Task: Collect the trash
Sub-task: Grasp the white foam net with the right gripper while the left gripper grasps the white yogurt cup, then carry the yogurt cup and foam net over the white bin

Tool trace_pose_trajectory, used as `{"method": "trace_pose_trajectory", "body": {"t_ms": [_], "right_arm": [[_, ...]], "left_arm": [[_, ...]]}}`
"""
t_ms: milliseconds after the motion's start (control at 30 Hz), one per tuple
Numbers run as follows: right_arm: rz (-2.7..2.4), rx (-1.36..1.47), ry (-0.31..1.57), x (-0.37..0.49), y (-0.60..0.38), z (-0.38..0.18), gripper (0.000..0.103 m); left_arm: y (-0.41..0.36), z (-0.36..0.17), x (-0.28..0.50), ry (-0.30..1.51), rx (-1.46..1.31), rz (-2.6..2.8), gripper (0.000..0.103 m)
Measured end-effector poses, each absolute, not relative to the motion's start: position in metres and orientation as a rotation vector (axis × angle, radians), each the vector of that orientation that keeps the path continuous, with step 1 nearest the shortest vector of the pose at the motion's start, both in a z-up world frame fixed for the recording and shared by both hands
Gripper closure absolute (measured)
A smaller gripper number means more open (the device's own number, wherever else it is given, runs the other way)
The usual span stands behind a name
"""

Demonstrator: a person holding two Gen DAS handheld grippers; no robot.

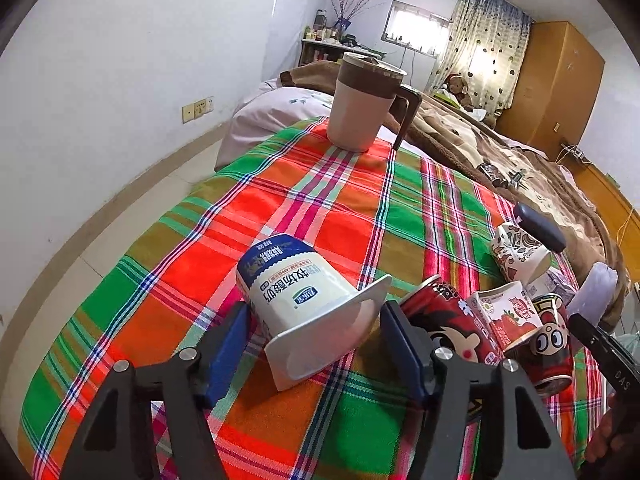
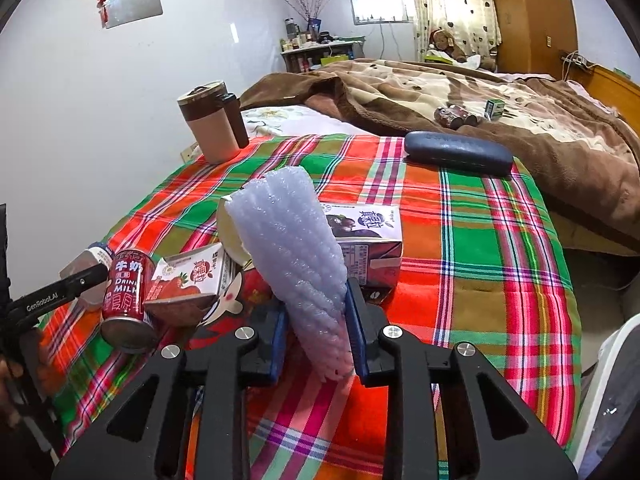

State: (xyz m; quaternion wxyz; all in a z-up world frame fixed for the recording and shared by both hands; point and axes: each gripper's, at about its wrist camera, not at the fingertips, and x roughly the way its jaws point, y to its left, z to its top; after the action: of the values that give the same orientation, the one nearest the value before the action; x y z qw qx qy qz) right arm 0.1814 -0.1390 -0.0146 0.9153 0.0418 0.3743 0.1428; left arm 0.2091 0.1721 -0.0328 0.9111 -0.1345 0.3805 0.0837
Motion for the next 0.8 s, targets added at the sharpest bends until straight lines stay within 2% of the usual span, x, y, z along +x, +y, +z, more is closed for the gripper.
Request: {"method": "trace_pose_trajectory", "body": {"t_ms": [800], "right_arm": [[0.313,0.16,0.718,0.154,-0.153,0.004,0.078]], "left_arm": [[0.124,0.012,0.167,0.687,-0.174,0.063,0.037]]}}
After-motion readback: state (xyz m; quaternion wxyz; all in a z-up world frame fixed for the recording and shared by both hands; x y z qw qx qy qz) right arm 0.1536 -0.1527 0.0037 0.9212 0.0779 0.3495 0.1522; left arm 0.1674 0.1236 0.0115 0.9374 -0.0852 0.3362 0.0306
